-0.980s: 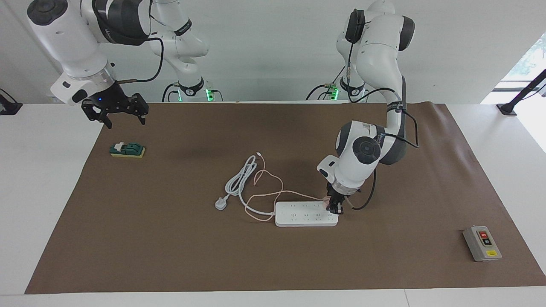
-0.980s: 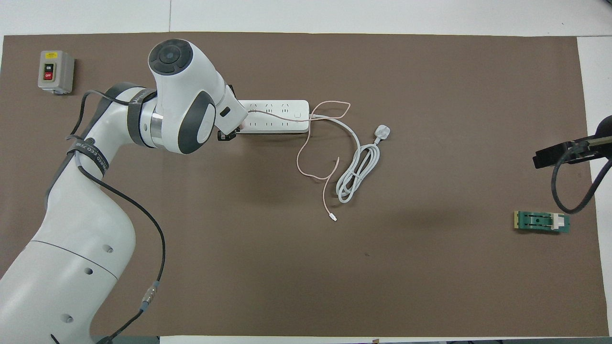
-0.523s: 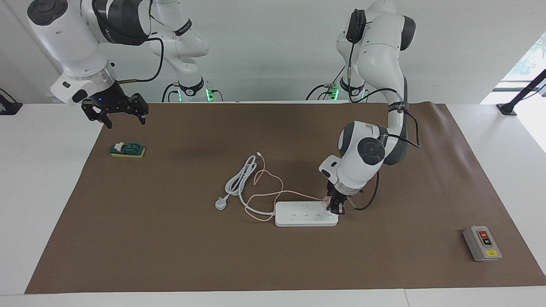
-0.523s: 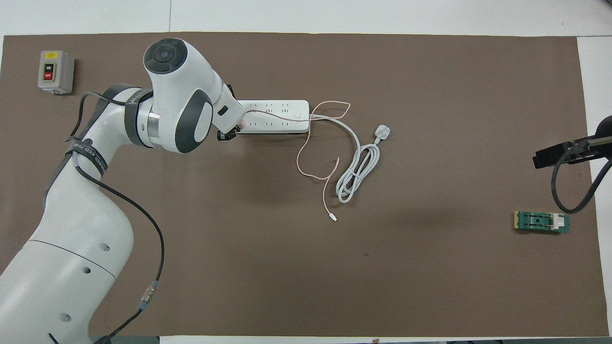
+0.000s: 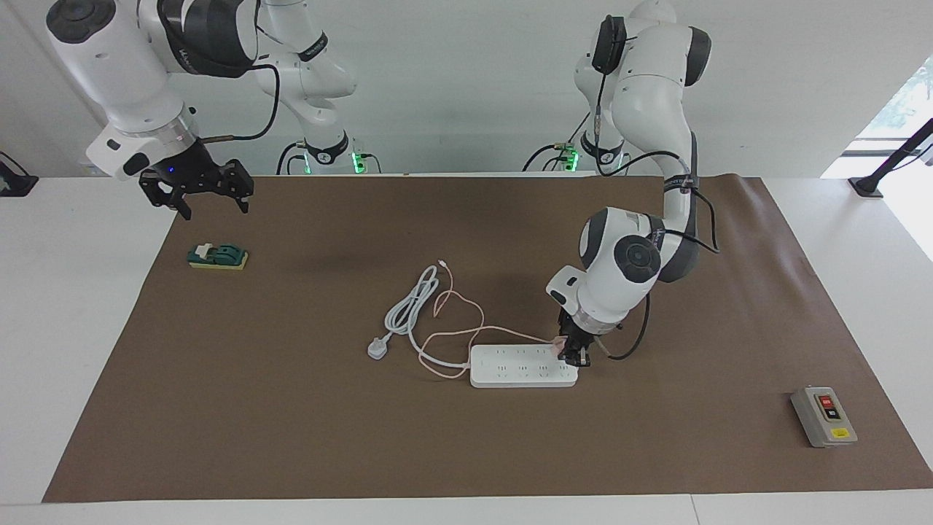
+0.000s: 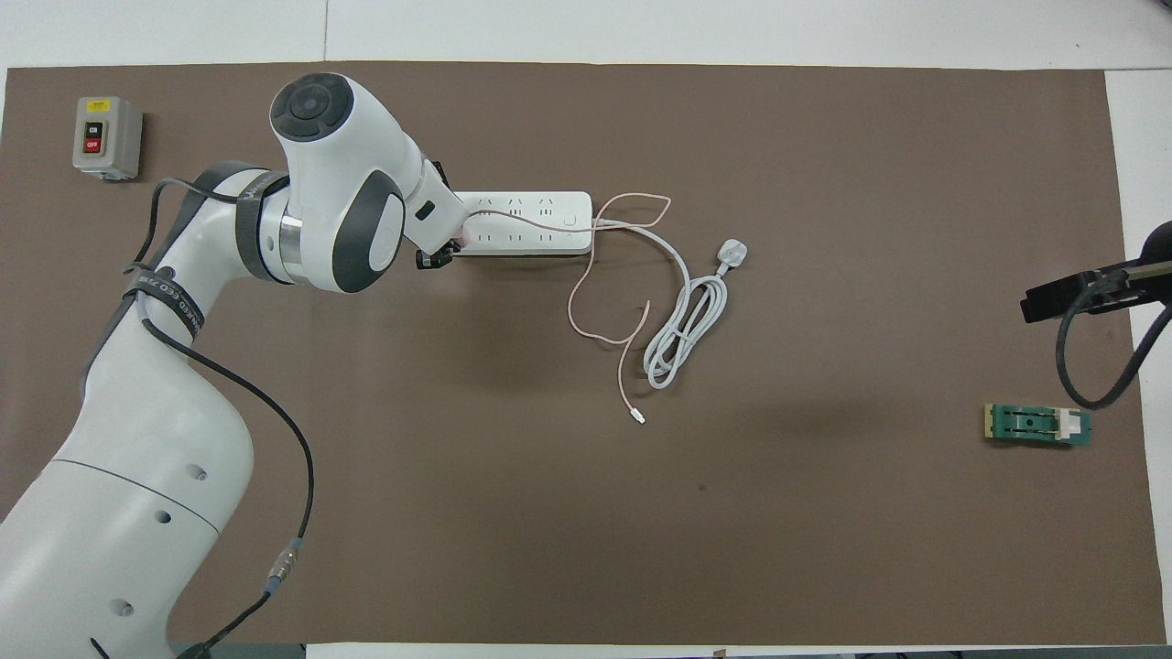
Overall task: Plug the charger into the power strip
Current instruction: 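Push the pink charger into the power strip socket with the left gripper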
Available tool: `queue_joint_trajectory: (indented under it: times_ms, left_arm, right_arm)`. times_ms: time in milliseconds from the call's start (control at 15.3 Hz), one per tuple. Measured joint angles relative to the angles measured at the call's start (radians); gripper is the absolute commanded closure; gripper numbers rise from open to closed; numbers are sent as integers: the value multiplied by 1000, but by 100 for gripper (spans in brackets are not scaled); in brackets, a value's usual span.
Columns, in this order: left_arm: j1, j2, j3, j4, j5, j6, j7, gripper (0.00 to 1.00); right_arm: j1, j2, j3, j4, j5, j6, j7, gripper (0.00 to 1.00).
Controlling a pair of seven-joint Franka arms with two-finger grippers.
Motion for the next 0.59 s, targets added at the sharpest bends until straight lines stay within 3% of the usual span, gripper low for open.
queue_joint_trajectory:
  times_ms: [65, 131, 196, 261, 327, 588]
  left_arm:
    - [0, -1, 0, -2, 0, 2, 0, 86]
    - [0, -1, 0, -2, 0, 2, -1, 64]
    - [0, -3, -1, -6, -2, -1, -2, 49]
    - [0, -7, -2, -14, -4, -4, -4, 5]
    - [0, -9, -4, -23, -5, -5, -5, 0]
    - [0, -10, -7, -36, -6, -5, -7, 0]
  right_arm:
    - [0, 0, 0, 0, 0, 0, 0, 0]
    - [0, 0, 0, 0, 0, 0, 0, 0]
    - [0, 0, 0, 0, 0, 0, 0, 0]
    - [0, 0, 0, 0, 0, 0, 0, 0]
    - [0, 0, 0, 0, 0, 0, 0, 0]
    - [0, 0, 0, 0, 0, 0, 0, 0]
